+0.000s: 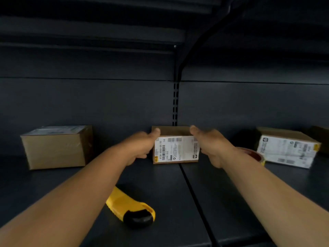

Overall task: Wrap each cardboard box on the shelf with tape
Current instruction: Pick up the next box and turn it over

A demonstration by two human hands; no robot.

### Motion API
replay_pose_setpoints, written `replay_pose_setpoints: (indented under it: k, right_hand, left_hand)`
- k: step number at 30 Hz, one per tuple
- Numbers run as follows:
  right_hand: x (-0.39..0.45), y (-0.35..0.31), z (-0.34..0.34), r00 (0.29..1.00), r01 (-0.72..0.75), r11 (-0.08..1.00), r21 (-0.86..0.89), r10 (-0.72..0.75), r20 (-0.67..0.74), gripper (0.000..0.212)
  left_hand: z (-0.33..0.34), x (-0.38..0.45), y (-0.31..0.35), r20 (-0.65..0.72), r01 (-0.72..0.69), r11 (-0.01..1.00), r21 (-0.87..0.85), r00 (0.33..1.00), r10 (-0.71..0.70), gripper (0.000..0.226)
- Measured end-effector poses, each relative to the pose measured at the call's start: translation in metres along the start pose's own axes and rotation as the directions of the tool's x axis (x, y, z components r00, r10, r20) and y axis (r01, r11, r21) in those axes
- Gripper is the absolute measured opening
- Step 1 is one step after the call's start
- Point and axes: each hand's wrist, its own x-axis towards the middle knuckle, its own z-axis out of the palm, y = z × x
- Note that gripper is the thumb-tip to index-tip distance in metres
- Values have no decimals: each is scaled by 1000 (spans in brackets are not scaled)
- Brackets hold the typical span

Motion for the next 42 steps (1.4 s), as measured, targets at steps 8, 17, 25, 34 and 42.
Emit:
replay_pose_setpoints:
  k: [8,17,25,34,42]
  right_hand:
    - [-8,2,-8,999,46,953,300,-40,-26,21]
    - [-21,6,-10,987,37,835,550,-116,109,59]
    - [-21,13,-11,970,90,796,598,-205,127,65]
    - [-29,9,-13,942,62,814,577,-239,236,58]
    - [-21,15,-15,970,150,791,593,-233,67,18]
  left_hand:
    - [-16,-17,3,98,-43,935,-352,992,82,38]
    - [-25,-41,-19,25,-506,861,49,862,506,116]
    - [-25,-48,-22,-49,-642,741,196,748,661,106]
    - [-24,-57,-18,20,-707,498,502,585,810,106]
    - [-26,-59,-22,194,-637,733,238,771,607,118]
